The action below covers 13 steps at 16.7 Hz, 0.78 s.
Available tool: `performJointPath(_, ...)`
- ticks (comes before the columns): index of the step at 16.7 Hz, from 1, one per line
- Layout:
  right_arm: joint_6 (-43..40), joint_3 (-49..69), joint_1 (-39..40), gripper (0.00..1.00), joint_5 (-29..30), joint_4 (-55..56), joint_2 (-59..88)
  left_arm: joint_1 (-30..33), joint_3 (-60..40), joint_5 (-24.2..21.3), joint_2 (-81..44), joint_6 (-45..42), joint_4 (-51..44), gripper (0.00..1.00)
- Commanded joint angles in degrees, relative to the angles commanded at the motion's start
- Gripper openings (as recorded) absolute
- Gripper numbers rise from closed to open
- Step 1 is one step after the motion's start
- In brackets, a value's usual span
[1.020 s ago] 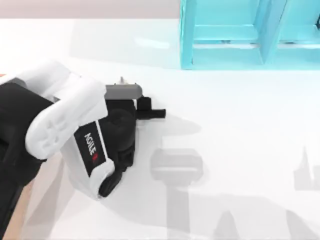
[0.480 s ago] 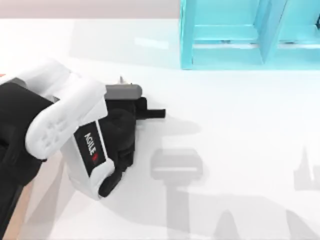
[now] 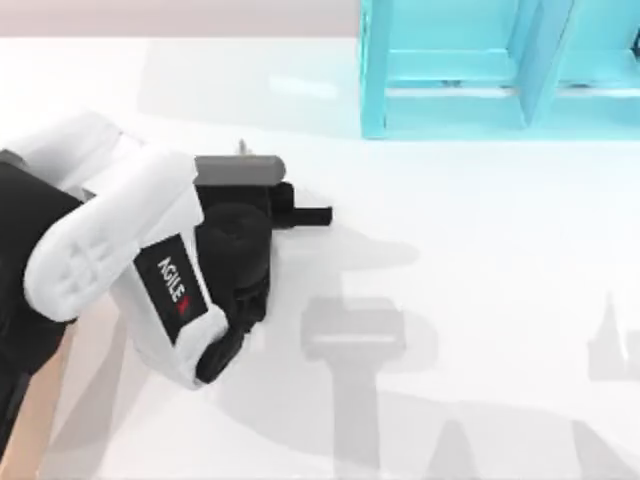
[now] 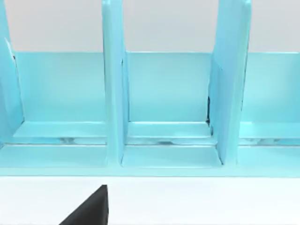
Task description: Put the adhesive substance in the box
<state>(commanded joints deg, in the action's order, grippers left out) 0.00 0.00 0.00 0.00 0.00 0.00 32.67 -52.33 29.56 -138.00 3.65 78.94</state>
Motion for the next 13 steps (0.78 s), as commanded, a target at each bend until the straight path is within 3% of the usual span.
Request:
performJointPath(9, 0.0, 0.0, 0.0, 1.0, 0.0, 0.0, 0.0, 0.0, 2.1, 0.2, 16.6, -0.1, -13.8, 0.0)
performJointPath(13, 0.0, 0.0, 0.0, 1.0, 0.0, 0.0, 0.0, 0.1, 2.3, 0.3, 17.8, -0.2, -14.9, 0.0)
